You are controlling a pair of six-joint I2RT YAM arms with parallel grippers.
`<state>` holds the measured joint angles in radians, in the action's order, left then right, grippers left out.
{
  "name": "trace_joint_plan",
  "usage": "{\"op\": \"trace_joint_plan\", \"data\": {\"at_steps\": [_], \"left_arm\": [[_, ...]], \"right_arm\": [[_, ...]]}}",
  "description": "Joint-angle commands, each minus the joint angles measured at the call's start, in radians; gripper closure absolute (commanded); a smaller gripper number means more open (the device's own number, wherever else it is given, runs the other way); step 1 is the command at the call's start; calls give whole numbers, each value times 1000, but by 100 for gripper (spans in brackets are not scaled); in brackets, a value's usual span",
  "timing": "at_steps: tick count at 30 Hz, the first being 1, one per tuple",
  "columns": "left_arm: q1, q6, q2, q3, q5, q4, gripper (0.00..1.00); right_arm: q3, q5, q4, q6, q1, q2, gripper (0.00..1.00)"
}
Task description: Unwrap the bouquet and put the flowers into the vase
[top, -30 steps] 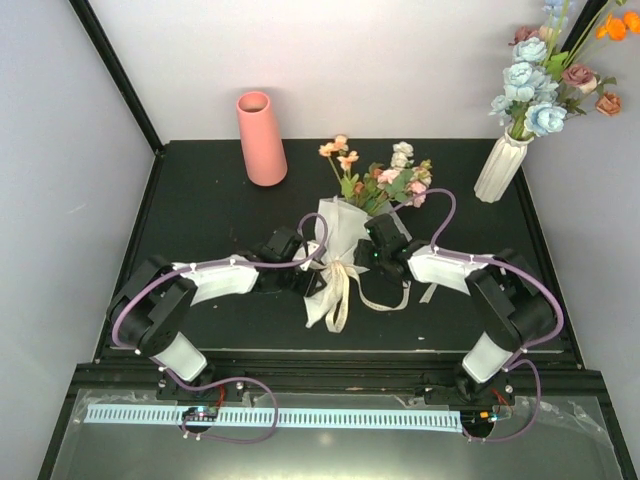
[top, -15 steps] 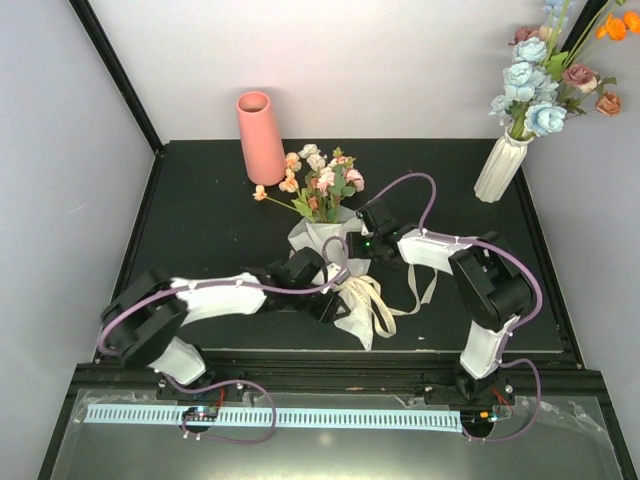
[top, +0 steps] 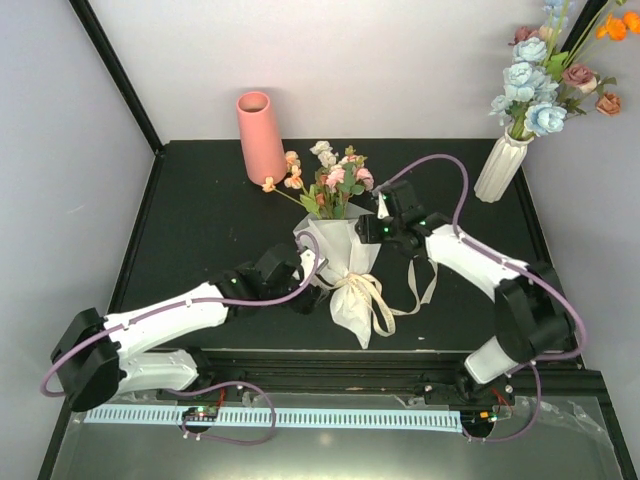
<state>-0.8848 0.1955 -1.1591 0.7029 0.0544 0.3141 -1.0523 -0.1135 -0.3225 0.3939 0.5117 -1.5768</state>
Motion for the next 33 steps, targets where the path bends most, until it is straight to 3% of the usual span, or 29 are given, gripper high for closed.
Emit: {"op": "trace_joint_plan", "data": {"at_steps": [1, 4, 8, 9, 10, 11, 12, 13, 15, 20, 26, 33], "left_arm": [[9, -116, -56, 3, -125, -50, 32], [27, -96, -78, -8, -160, -93, 32], [78, 7, -47, -108, -228, -245, 61], [100, 51, -30, -130, -239, -267, 61], [132, 91, -14, -147, -219, -284, 57], [165, 167, 0, -161, -207, -286, 42], [203, 252, 4, -166, -187, -269, 16], [240, 284, 3, -176, -102, -279, 3], [279, 320, -9, -182, 1, -289, 1], [272, 562, -44, -163, 12, -172, 7], [221, 884, -46, -245, 39, -322, 11], [196, 1039, -167, -242, 89, -457, 22]], "right_arm": [[52, 7, -92, -9, 2, 146, 36], [151, -50, -91, 42, 18, 275, 35], [297, -84, -51, 120, 88, 445, 33], [320, -82, -51, 141, 105, 471, 33], [337, -78, -54, 169, 119, 490, 33], [351, -78, -56, 184, 129, 503, 33], [360, -76, -60, 193, 139, 513, 33], [366, -67, -64, 199, 150, 518, 33], [370, -47, -81, 205, 167, 521, 33], [369, -21, -129, 242, 202, 532, 34], [422, -15, -98, 302, 279, 534, 33], [469, 3, -79, 325, 297, 534, 33]]}}
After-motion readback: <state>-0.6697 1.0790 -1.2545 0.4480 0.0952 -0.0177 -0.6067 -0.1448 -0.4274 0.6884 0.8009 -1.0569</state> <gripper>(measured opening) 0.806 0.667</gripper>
